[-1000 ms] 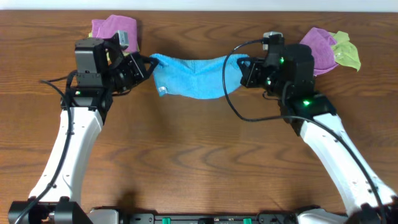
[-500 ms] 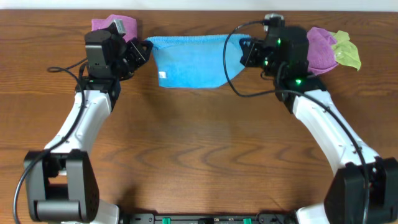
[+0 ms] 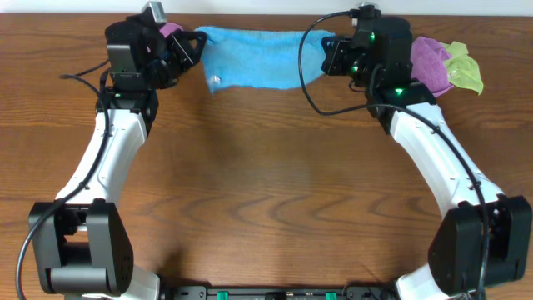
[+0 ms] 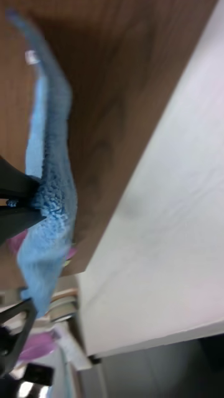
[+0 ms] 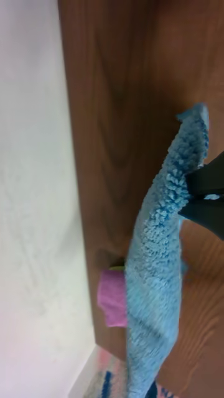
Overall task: Fold the cloth
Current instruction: 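Lift the blue cloth with both grippers and stretch it apart, then lay the stretched blue cloth flat toward the front of the table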
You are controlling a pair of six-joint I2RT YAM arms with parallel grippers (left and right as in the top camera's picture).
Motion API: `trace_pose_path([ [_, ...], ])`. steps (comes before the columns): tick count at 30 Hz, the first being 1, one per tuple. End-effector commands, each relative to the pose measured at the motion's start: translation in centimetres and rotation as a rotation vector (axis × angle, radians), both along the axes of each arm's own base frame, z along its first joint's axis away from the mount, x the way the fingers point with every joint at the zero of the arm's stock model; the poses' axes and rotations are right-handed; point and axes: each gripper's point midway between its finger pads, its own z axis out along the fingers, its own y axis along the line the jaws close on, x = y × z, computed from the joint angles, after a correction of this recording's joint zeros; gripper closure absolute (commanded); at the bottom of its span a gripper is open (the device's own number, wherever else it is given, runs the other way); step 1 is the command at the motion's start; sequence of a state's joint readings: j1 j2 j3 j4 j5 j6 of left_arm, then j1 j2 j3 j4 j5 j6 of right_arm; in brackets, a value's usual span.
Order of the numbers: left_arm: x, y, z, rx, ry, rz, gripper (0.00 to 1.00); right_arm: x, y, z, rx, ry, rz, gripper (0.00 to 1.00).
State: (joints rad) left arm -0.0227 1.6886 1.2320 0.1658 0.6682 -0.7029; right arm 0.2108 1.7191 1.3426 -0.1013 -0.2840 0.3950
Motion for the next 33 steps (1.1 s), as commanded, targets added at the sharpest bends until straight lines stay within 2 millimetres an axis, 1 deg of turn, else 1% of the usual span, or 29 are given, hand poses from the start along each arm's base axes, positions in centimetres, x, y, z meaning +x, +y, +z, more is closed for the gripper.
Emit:
trace_pose_path([
  [1, -1.6, -1.6, 0.6, -0.02, 0.0, -0.134, 0.94, -0.4, -0.4, 2.2, -0.023, -0.038, 0.013, 0.99],
  [4, -3.4, -2.5, -0.7, -0.026, 0.07, -0.219, 0.94, -1.8, -0.6, 1.9, -0.052, 0.004, 0.025, 0.99],
  [7, -5.5, -2.6, -2.2, 0.007, 0.152, -0.258, 0.94, -3.8, -1.1, 0.5, -0.091, 0.099, 0.041, 0.99],
  [9, -6.7, -2.4, -2.8, 0.04, 0.185, -0.274, 0.94, -5.2, -1.3, -0.4, -0.101, 0.169, 0.047, 0.99],
  [14, -9.7, -1.3, -3.5, 0.107, 0.263, -0.283, 0.94, -8.2, -0.9, -1.9, -0.117, 0.287, 0.089, 0.99],
  [18, -12.3, -0.7, -3.7, 0.153, 0.328, -0.289, 0.94, -9.9, -0.4, -3.0, -0.134, 0.361, 0.112, 0.99],
  [23, -15.8, -0.5, -4.5, 0.189, 0.426, -0.331, 0.94, -11.8, 0.4, -4.1, -0.162, 0.429, 0.15, 0.99],
  [27, -17.9, -0.2, -5.4, 0.219, 0.506, -0.35, 0.94, -13.2, 0.7, -4.9, -0.18, 0.482, 0.171, 0.99],
  [31, -20.0, -0.1, -6.1, 0.238, 0.566, -0.399, 0.94, -15.2, 0.5, -6.6, -0.196, 0.569, 0.182, 0.99],
  [33, -20.7, -0.1, -6.3, 0.242, 0.587, -0.417, 0.94, -16.0, 0.3, -7.2, -0.198, 0.595, 0.186, 0.98],
])
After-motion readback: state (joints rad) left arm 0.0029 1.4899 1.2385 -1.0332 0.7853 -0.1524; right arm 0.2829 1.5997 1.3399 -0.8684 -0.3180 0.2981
